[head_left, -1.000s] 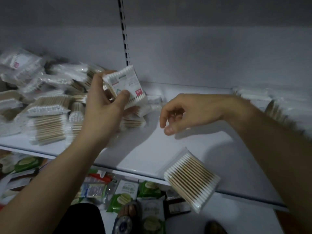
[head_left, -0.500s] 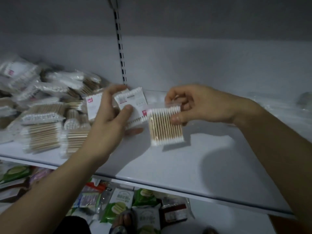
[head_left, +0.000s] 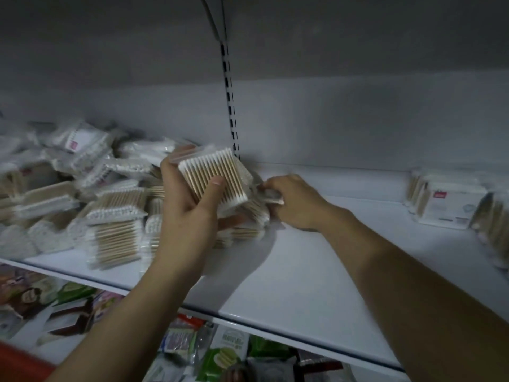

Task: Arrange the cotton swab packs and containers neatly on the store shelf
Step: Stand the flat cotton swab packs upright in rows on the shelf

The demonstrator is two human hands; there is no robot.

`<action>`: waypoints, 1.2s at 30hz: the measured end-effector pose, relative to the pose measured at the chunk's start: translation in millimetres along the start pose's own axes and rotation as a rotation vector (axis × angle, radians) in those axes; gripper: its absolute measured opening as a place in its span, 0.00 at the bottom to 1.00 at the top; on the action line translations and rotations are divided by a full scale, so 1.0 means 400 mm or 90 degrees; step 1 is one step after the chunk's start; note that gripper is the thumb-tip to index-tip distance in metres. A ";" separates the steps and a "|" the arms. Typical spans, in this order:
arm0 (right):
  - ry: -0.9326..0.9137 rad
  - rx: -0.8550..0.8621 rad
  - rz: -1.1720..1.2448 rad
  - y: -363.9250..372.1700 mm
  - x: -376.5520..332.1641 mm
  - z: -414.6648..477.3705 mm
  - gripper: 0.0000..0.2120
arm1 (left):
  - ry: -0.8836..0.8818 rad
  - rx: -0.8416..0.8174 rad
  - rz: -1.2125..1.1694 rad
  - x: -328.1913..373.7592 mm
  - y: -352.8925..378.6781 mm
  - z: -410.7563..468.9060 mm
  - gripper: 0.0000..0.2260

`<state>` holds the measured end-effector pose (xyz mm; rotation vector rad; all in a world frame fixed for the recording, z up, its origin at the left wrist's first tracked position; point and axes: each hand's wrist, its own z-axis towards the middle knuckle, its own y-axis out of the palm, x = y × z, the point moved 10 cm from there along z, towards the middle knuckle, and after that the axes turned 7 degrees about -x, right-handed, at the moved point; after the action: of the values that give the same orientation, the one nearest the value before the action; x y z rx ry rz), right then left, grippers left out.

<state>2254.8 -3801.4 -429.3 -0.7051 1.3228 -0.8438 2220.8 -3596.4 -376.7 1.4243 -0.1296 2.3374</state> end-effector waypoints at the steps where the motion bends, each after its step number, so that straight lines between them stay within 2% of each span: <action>1: 0.003 0.013 -0.058 0.004 0.006 0.004 0.22 | 0.003 -0.007 0.000 0.001 0.005 -0.001 0.18; 5: -0.034 0.112 -0.011 -0.059 0.012 0.001 0.10 | 0.020 -0.005 0.000 0.019 -0.003 0.001 0.17; 8: -0.032 0.266 0.013 -0.175 0.015 -0.040 0.13 | 0.032 0.006 0.007 0.024 -0.017 0.003 0.16; 10: -0.048 0.340 0.091 -0.253 -0.010 -0.075 0.15 | 0.035 0.014 0.016 0.025 -0.015 0.003 0.15; 12: -0.113 0.305 0.209 -0.290 -0.070 -0.101 0.13 | 0.028 0.023 0.022 0.023 -0.007 0.004 0.15; 15: -0.186 0.120 0.292 -0.247 -0.190 -0.123 0.11 | 0.038 0.013 0.053 0.019 0.016 0.002 0.07; 16: -0.199 0.098 0.302 -0.231 -0.222 -0.133 0.08 | 0.035 -0.003 0.053 0.019 0.031 -0.002 0.05; 18: -0.196 0.138 0.321 -0.221 -0.256 -0.147 0.05 | 0.005 -0.048 0.003 0.016 0.064 -0.010 0.11; 20: -0.160 0.190 0.351 -0.220 -0.250 -0.144 0.08 | -0.011 -0.077 -0.041 0.017 0.080 -0.012 0.15; 23: -0.064 0.189 0.434 -0.198 -0.183 -0.116 0.14 | 0.025 -0.052 0.035 0.040 0.050 -0.006 0.16; 25: -0.016 0.140 0.381 -0.160 -0.136 -0.094 0.13 | 0.019 -0.010 0.033 0.037 0.014 -0.002 0.15; 27: -0.008 0.011 0.248 -0.076 -0.117 -0.088 0.12 | 0.006 0.024 0.004 0.030 -0.016 -0.002 0.13; 29: 0.008 -0.089 0.174 -0.002 -0.092 -0.092 0.16 | 0.016 0.038 0.010 0.036 -0.030 -0.004 0.14; 31: 0.028 -0.045 0.219 -0.011 -0.061 -0.086 0.12 | 0.030 0.046 0.024 0.038 -0.038 -0.002 0.15; 33: 0.033 0.052 0.289 -0.069 -0.045 -0.079 0.07 | 0.038 0.063 0.035 0.033 -0.050 0.002 0.16; 35: 0.012 0.108 0.423 -0.123 -0.056 -0.083 0.03 | 0.048 0.073 0.056 0.030 -0.063 0.007 0.17; 36: -0.009 0.100 0.531 -0.136 -0.073 -0.089 0.05 | 0.052 0.075 0.074 0.030 -0.066 0.008 0.18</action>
<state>2211.7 -3804.7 -372.7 0.0001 1.3517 -0.2542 2228.9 -3569.7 -368.0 1.4079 -0.0535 2.5310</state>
